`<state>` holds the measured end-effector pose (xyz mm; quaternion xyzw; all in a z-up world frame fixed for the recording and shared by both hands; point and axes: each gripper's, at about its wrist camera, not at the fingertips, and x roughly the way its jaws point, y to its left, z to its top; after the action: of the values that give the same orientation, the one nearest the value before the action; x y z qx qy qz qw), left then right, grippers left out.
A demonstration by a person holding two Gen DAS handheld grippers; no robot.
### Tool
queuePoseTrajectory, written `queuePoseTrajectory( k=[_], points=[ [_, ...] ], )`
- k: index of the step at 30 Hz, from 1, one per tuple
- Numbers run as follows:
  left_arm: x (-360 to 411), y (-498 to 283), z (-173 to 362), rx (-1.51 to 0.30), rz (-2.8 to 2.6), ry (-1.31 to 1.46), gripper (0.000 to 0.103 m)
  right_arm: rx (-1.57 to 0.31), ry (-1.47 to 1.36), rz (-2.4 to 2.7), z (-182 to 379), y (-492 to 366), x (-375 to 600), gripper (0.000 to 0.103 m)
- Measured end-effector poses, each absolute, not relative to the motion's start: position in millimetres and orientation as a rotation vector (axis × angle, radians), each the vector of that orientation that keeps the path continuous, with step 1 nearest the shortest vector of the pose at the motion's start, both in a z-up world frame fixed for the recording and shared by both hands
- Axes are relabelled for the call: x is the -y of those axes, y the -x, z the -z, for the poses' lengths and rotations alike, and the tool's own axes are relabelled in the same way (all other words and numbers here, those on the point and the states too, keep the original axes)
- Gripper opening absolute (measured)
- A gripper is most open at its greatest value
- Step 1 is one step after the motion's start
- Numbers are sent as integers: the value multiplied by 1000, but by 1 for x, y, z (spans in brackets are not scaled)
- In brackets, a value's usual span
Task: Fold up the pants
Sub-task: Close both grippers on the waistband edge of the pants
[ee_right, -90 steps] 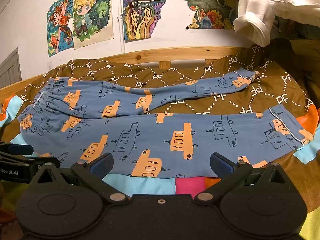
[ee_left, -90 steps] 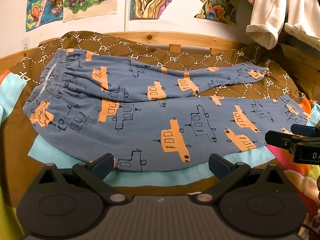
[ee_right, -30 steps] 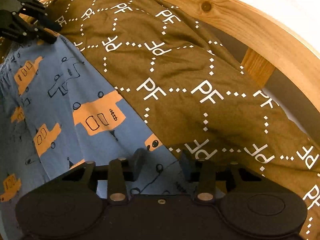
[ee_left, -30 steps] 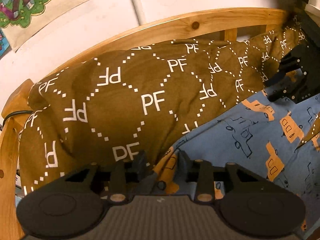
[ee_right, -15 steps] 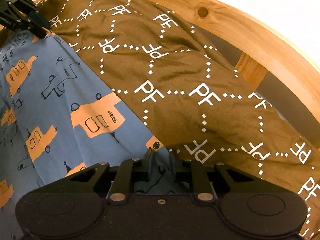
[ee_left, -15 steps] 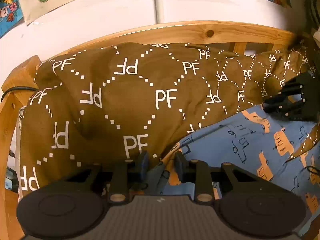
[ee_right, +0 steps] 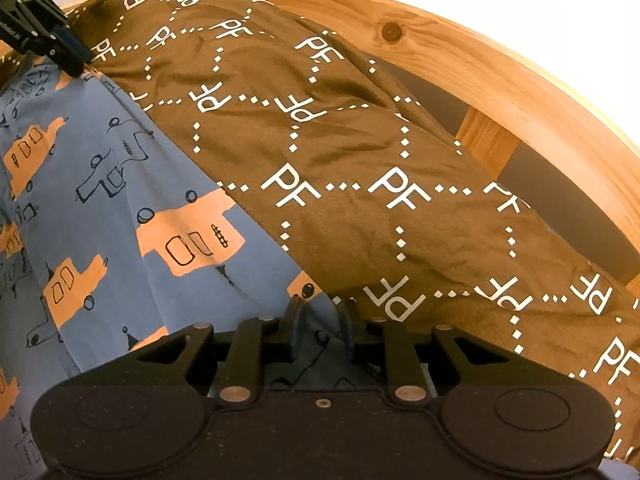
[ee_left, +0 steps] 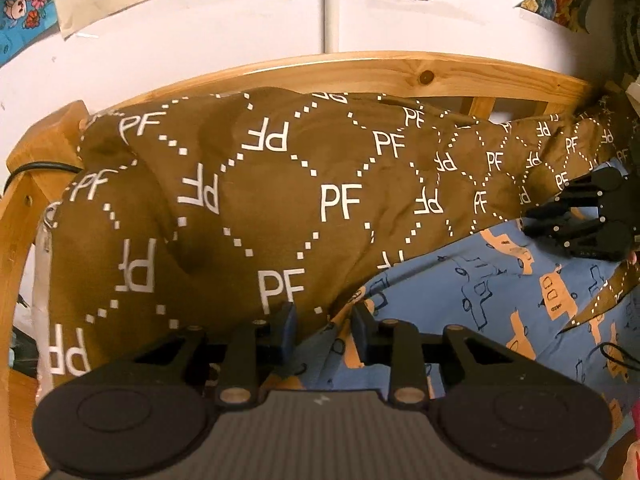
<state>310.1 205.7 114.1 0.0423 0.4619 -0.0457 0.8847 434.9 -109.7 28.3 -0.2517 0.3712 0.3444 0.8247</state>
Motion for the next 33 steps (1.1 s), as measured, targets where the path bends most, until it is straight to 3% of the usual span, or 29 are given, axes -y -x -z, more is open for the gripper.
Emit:
queuePoseTrajectory(
  k=[5,8,14,16,18,27,33],
  points=[
    [-215,-307,-117,-956,76,-79,33,-786,510,-726,-29,-434,114,28],
    [-212,-309,-115,-951,72,-96,17,-787,482,-713,-30,-436,117,30],
    [-191,-303,-110,-917,60,-213,1,-812,493,-730,-27,-437,112,25],
    [-187,-298,-112,-869,22,-238,0,-829,491,-746,-28,-438,111,6],
    [-183,-292,-117,-816,-15,-249,0,-815,523,-743,-30,-435,107,0],
    [-168,-276,-135,-606,-112,-316,0,-592,497,-622,-71,-432,111,0],
    [-176,-289,-120,-673,-157,-315,0,-604,548,-604,-58,-448,91,1]
  ],
)
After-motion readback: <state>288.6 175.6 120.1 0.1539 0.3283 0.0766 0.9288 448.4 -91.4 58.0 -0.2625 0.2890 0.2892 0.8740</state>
